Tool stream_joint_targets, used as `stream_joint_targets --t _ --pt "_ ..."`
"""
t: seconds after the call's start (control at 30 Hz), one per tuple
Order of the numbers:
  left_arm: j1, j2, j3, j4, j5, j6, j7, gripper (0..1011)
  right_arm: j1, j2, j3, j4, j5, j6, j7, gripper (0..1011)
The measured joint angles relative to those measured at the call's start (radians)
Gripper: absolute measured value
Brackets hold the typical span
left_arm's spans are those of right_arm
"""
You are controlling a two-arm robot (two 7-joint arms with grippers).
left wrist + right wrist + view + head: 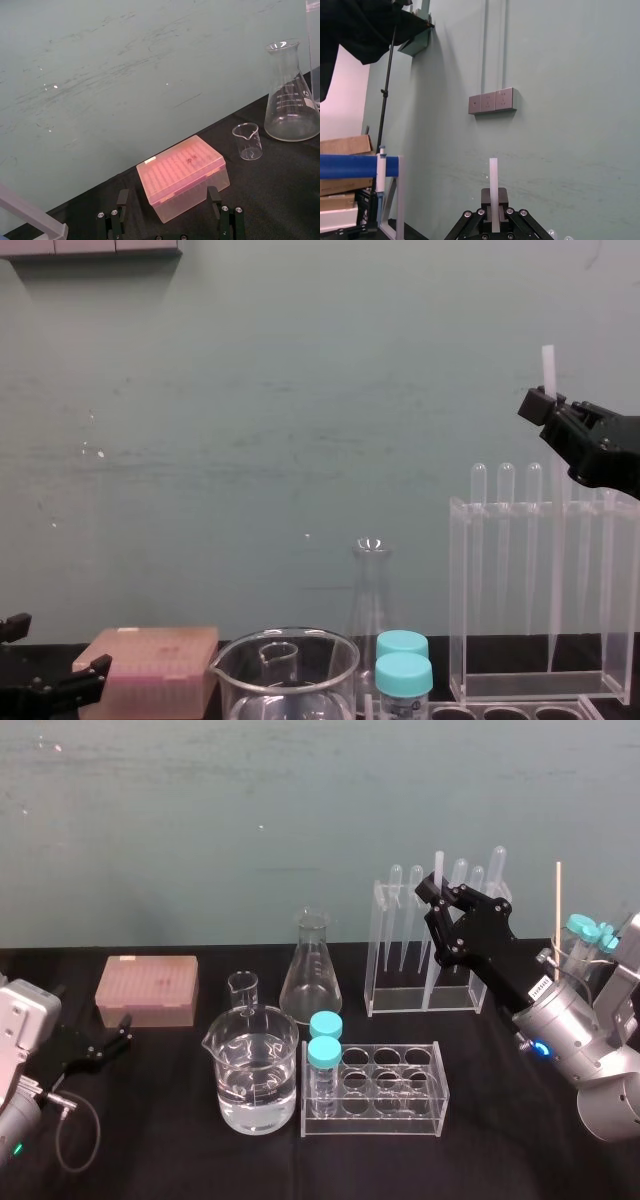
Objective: Pick up the stirring rod with one hand, then place it down.
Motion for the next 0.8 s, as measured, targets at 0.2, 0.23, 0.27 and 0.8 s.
stream_joint_targets --t 0.2,0.23,0.27,0.8 --pt "0.000 0.000 0.000 0.000 0.000 0.000 0.000 1000 0.000 0.000 0.000 0.000 0.000 0.000 0.000 77" --pt "0.000 0.000 0.000 0.000 0.000 0.000 0.000 1000 0.000 0.000 0.000 0.000 0.000 0.000 0.000 77" --pt "0.000 0.000 0.000 0.000 0.000 0.000 0.000 1000 0.000 0.000 0.000 0.000 0.000 0.000 0.000 77" --pt "0.000 0.000 0.000 0.000 0.000 0.000 0.000 1000 0.000 0.000 0.000 0.000 0.000 0.000 0.000 77"
